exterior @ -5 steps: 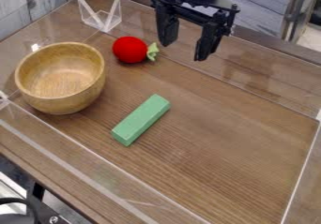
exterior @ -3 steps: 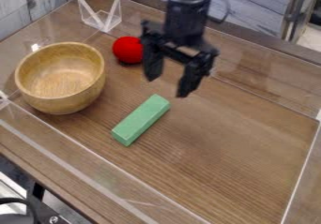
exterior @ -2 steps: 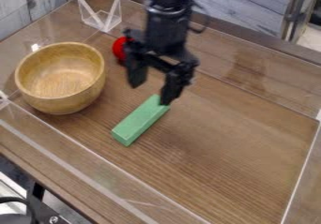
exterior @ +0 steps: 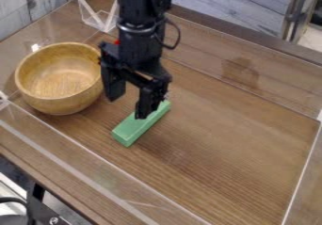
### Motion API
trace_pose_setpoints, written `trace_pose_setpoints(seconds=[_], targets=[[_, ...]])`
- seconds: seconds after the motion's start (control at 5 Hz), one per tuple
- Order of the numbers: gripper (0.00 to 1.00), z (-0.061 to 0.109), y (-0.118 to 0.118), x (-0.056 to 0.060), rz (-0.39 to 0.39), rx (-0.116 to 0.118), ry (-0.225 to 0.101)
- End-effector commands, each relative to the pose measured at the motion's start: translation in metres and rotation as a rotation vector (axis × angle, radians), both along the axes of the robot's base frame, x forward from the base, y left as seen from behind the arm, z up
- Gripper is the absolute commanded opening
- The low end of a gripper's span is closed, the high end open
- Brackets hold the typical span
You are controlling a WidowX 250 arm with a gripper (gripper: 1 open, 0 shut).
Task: Put the green block in the brown bowl
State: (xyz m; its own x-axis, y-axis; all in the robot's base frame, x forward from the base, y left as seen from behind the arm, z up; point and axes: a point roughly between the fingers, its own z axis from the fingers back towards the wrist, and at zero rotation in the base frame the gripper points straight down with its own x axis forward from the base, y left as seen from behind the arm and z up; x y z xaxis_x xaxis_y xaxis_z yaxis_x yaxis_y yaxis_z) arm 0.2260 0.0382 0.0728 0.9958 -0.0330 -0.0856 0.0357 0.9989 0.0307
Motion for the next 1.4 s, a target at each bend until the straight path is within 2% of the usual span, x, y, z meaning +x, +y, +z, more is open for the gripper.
trace_pose_setpoints(seconds=[0.0,0.6,1.2], targets=[[1.0,-0.002,0.003,0.005,0.001,0.012,-0.054],[1.0,-0.029,0.001,0.01,0.013,0.022,-0.072],[1.0,-0.041,-0.002,0.014,0.024,0.025,-0.1]])
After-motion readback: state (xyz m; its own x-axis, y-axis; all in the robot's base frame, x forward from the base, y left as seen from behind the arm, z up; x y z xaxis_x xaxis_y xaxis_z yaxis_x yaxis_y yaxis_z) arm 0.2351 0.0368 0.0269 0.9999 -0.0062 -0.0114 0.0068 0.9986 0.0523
